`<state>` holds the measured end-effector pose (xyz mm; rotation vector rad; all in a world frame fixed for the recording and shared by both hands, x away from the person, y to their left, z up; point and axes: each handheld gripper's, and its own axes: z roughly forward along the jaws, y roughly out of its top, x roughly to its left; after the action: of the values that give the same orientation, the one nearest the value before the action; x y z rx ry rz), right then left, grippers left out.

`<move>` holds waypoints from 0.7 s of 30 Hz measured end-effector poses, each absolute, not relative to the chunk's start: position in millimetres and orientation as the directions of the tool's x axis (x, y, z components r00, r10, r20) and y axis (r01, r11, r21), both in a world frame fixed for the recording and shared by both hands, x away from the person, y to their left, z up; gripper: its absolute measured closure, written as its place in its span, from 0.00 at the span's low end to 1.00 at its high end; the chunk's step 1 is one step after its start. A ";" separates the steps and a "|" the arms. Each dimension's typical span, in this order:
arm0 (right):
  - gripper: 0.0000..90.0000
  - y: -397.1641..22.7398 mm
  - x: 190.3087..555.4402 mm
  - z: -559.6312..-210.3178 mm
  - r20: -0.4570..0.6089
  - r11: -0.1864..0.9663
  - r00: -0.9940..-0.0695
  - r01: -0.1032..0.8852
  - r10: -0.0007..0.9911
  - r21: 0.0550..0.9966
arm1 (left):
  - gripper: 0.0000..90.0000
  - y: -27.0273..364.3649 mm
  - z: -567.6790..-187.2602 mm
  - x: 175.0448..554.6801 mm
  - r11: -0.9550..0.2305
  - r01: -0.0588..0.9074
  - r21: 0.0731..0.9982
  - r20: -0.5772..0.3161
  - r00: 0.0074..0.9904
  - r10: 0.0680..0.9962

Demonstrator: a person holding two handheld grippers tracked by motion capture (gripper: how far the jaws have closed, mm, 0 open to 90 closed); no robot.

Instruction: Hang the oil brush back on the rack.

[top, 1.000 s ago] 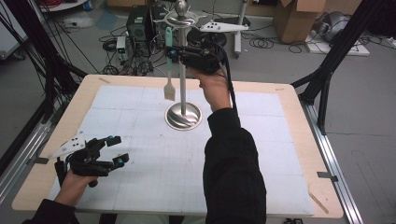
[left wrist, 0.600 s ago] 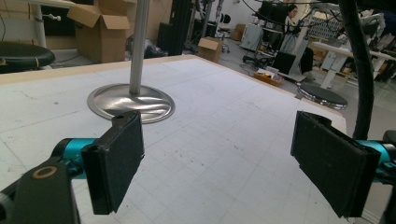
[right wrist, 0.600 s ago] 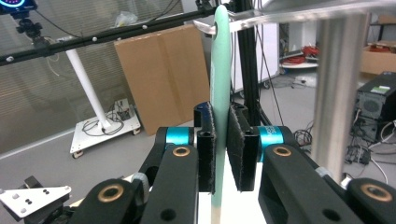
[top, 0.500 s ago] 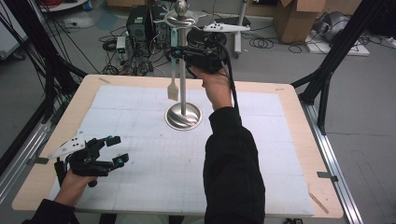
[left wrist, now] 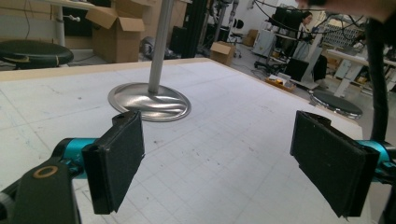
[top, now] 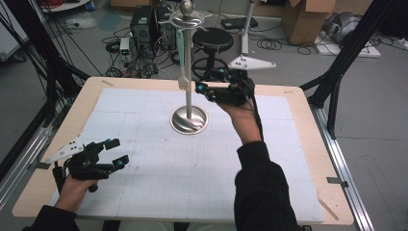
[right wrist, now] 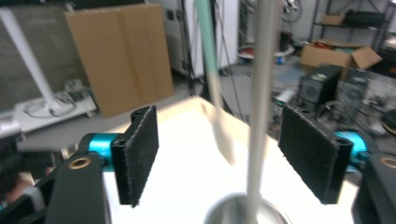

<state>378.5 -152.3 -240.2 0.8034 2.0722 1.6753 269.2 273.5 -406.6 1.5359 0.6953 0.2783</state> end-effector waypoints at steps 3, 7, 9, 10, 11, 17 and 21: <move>0.24 -172.8 361.2 -260.0 0.062 0.145 -0.739 0.213 0.671 0.966 | 0.19 274.1 -406.7 269.6 0.071 0.248 0.966 -0.243 0.783 0.572; 0.23 -202.2 334.0 -285.6 0.021 0.164 -0.702 0.194 0.712 0.967 | 0.19 273.9 -407.2 269.7 0.062 0.226 0.972 -0.219 0.782 0.584; 0.21 -217.0 319.9 -297.3 0.014 0.161 -0.677 0.196 0.735 0.967 | 0.19 273.3 -407.4 269.5 0.053 0.222 0.974 -0.210 0.780 0.590; 0.21 -223.9 311.8 -303.3 0.013 0.156 -0.666 0.194 0.746 0.969 | 0.19 273.2 -407.4 269.5 0.049 0.217 0.975 -0.203 0.780 0.591; 0.21 -230.9 304.1 -309.9 0.004 0.152 -0.662 0.179 0.750 0.972 | 0.19 272.9 -407.4 269.4 0.051 0.212 0.976 -0.201 0.782 0.590; 0.21 -262.3 260.9 -354.7 0.001 0.134 -0.616 0.174 0.788 0.976 | 0.19 273.0 -406.7 269.2 0.067 0.202 0.977 -0.201 0.776 0.598; 0.20 -273.0 243.4 -376.5 0.011 0.134 -0.599 0.198 0.801 0.971 | 0.19 272.3 -406.2 268.6 0.072 0.197 0.978 -0.200 0.767 0.610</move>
<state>243.4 -273.0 -376.5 0.9570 1.8901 1.4899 268.6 272.3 -406.2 1.4970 0.6871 0.3502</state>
